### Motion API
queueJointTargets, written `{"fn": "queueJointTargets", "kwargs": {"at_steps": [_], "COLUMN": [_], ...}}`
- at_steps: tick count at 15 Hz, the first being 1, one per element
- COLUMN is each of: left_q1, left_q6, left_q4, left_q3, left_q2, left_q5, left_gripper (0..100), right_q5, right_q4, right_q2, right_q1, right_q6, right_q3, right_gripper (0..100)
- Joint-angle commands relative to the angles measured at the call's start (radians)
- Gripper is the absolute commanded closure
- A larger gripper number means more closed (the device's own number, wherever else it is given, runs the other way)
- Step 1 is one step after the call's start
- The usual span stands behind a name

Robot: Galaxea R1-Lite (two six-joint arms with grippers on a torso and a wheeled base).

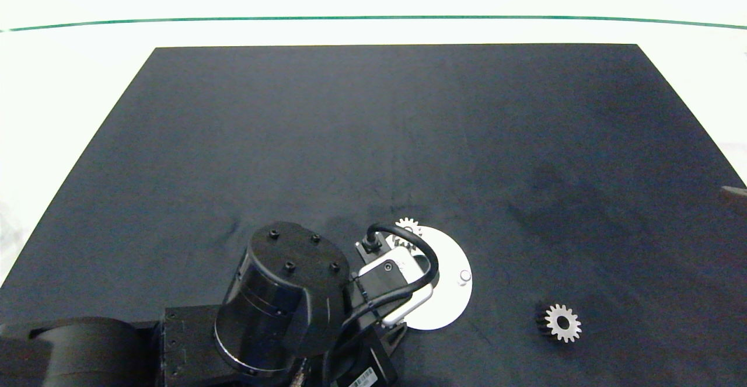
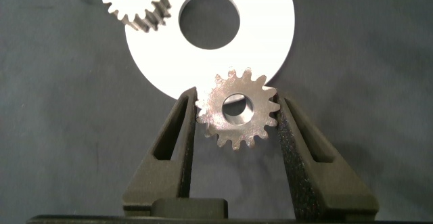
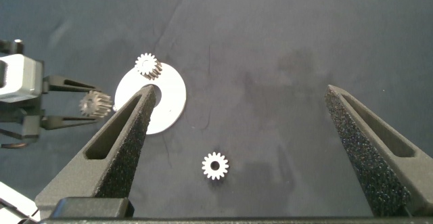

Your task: Install three planetary gears onto the carrier pins

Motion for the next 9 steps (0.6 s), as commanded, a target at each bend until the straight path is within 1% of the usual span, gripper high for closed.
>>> {"fn": "queueJointTargets", "kwargs": {"at_steps": [1,2,9], "left_q1": [-0.014,-0.015,-0.014], "left_q6": [-0.005,-0.011,-0.016], "left_q4": [-0.002,-0.002,-0.005], "left_q3": [-0.033,-0.043,-0.067], "left_q2": [0.046,0.049,0.091], "left_q5": [0.011,0.011,0.012], "left_gripper": [75,75,75], "right_q5": [-0.002,-0.002,-0.002], "right_q4": [0.002,0.002,0.002], "right_q2": [-0.006,-0.006,-0.006], "right_q1": [0.001,0.001,0.001], "right_q6": [0.000,0.000,0.000], "right_q3": [0.000,0.000,0.001], "right_gripper": [0,0,0]}}
